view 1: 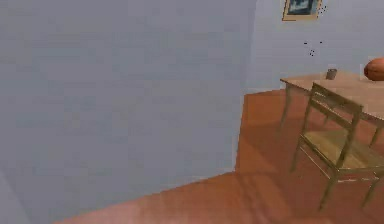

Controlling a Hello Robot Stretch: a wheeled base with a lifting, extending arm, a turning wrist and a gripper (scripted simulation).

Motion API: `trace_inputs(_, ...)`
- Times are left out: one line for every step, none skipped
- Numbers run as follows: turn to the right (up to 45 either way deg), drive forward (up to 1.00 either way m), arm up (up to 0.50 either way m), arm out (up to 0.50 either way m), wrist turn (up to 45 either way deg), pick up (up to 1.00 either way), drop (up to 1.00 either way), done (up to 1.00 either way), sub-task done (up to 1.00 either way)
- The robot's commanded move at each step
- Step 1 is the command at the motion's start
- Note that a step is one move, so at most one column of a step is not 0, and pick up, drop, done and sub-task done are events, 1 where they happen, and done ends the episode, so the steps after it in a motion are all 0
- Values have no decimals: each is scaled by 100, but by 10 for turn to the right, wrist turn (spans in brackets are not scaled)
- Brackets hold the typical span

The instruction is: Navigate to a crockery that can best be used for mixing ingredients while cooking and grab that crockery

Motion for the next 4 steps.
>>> trace_inputs(450, 0, 0, 0, 0, 0, 0, 0, 0)
trace_inputs(150, 0, 0, 0, 0, 0, 0, 0, 0)
trace_inputs(0, 100, 0, 0, 0, 0, 0, 0, 0)
trace_inputs(60, 0, 0, 0, 0, 0, 0, 0, 0)
